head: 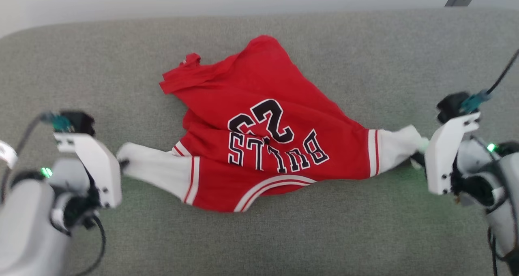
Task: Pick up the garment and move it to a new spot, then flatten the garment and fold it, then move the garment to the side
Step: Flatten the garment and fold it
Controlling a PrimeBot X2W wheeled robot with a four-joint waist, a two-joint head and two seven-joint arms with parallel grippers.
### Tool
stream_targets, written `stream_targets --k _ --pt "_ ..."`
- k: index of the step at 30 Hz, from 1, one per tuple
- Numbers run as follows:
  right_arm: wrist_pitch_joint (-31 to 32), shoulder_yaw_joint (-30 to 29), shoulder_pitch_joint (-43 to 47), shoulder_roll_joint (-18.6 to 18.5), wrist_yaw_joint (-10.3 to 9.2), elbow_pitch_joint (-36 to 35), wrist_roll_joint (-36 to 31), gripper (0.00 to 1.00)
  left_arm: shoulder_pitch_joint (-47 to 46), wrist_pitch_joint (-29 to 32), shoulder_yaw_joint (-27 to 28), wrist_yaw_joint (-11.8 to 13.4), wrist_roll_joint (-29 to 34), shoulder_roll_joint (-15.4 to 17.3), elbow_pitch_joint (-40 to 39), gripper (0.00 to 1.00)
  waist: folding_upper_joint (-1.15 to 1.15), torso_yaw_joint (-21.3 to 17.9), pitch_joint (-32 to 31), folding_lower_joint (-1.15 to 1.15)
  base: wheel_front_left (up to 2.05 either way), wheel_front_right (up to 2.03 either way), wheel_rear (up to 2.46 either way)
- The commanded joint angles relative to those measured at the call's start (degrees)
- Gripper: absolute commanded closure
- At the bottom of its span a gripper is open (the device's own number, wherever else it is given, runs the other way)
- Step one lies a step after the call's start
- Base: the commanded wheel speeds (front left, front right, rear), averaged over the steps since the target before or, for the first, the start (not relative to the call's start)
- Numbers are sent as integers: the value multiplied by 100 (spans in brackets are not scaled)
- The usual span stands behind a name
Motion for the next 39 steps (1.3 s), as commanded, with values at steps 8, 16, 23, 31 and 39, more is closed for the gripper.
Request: stream_targets --k 8,16,23,31,39 --pt "304 -438 -313 -181 0 -968 832 100 -777 770 224 231 -216 343 -975 100 0 15 -523 0 0 0 0" --pt "334 -904 -1017 289 0 -1221 852 100 -1808 1030 262 286 -251 352 -1230 100 0 -24 -889 0 0 0 0" --pt "45 -1259 -1847 911 0 -908 371 100 -2738 757 197 197 -94 246 -784 100 0 -81 -1080 0 0 0 0" --pt "-561 -1593 -2599 1341 0 -390 -317 100 -3601 227 126 106 134 185 -147 100 0 -119 -1154 0 0 0 0" --pt "-1018 -2066 -3217 1670 0 207 -1146 100 -4351 -410 122 144 411 174 586 100 0 -148 -1167 0 0 0 0"
